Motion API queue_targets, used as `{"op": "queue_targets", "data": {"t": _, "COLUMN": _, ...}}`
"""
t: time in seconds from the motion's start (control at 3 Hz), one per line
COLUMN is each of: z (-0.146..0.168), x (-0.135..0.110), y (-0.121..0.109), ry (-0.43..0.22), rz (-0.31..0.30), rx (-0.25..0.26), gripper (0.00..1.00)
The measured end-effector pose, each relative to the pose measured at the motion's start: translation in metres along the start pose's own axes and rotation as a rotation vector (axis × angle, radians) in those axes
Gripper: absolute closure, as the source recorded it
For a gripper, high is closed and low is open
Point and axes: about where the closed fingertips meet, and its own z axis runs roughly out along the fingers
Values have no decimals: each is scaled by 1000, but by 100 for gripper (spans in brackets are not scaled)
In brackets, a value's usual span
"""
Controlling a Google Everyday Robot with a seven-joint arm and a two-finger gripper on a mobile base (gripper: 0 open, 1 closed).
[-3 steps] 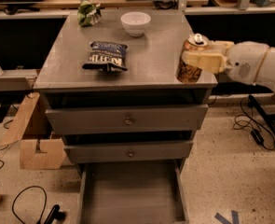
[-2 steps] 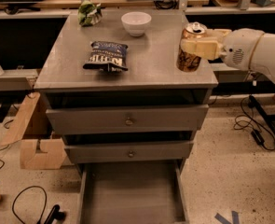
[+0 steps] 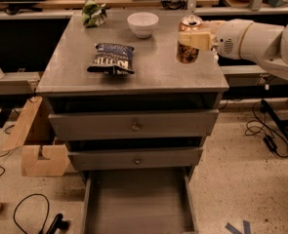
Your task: Pick orange can from bottom drawer and place on counter
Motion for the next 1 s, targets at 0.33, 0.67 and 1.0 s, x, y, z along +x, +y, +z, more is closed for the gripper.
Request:
{"op": "queue_targets", "data": {"t": 0.33, "z": 41, "x": 15, "y": -12, "ry": 10, "rz": 16, "rx": -24, "gripper": 100}}
{"op": "queue_targets", "data": {"t": 0.67, "z": 74, "x": 46, "y": -26, "ry": 35, "rz": 78, "rx": -53, "gripper": 100}}
{"op": "queue_targets", "data": {"t": 1.0, "z": 73, "x": 43, "y": -22, "ry": 32, "rz": 72, "rx": -54, "gripper": 79}}
